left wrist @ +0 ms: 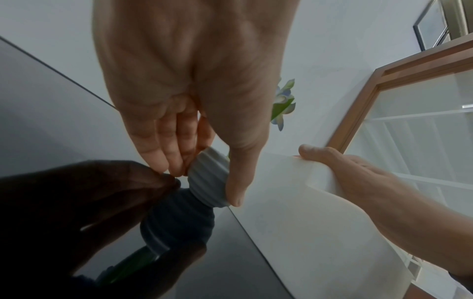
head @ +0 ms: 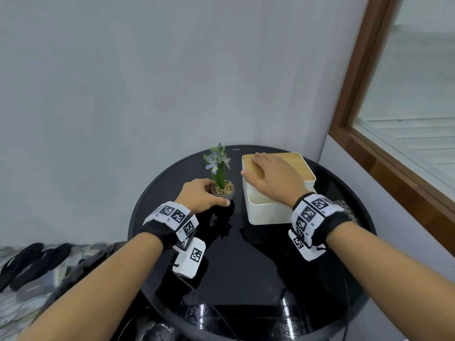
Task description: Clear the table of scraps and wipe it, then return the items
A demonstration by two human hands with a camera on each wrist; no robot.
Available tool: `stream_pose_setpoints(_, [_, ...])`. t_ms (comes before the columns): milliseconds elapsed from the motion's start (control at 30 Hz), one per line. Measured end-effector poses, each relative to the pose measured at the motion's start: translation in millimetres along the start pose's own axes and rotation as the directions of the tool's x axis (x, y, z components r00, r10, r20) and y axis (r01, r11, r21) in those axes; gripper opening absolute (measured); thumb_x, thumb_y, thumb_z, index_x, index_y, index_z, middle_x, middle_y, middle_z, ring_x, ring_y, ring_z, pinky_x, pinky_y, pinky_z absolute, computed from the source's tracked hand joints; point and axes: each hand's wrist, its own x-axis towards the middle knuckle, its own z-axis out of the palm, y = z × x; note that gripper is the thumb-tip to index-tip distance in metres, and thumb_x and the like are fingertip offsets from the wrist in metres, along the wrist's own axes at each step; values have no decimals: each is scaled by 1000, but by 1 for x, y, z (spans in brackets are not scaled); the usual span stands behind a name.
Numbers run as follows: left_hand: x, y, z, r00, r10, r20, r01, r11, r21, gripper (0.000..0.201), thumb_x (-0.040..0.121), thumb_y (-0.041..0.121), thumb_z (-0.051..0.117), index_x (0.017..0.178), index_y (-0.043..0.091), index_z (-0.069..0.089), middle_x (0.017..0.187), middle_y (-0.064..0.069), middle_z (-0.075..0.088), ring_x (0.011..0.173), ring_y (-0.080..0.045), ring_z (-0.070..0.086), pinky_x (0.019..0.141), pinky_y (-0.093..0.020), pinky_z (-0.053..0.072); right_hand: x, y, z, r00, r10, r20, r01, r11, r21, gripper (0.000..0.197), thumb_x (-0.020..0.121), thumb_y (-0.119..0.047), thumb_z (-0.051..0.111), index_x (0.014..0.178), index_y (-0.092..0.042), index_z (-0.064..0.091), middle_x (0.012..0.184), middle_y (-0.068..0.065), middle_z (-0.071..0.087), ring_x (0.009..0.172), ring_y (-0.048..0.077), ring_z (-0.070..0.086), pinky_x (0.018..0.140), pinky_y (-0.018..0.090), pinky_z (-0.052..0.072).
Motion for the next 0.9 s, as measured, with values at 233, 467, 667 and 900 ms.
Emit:
stream_pose_setpoints(233, [-3,0,0,1000,-2,-3,2,1000,-6,64,63,49,85,121,29,65,109,8,65,100,-8,53,90,-21,38,1,2,3,1000,-6,-13,6,1000,-3,65,89,-63,38,129,-15,55,148,2,46,137,21,40,112,38,34])
stream_pose_setpoints(467, [-3,1,1,1000,-5,8,5,1000,12,60,66,46,84,119,29,64,103,11,63,103,-10,55,88,-21,37,2,2,3,1000,1,-12,-1,1000,-14,67,89,-65,36,133,-18,52,149,0,45,137,20,40,112,39,34])
stream_pose_setpoints(667, [-5,5,3,999,-17,27,16,998,54,70,63,51,84,124,26,59,117,6,66,107,-12,55,88,-23,39,1,1,2,1000,-14,-5,14,1000,-28,66,91,-63,34,133,-16,53,149,3,45,137,21,40,112,37,32])
stream_pose_setpoints(900, [-13,2,4,997,-75,15,74,996,53,94,63,49,83,140,15,41,135,-5,55,121,-20,55,97,-31,45,-1,-4,-6,998,-56,6,56,997,-56,64,94,-58,32,132,-11,53,145,7,49,137,20,39,116,39,25])
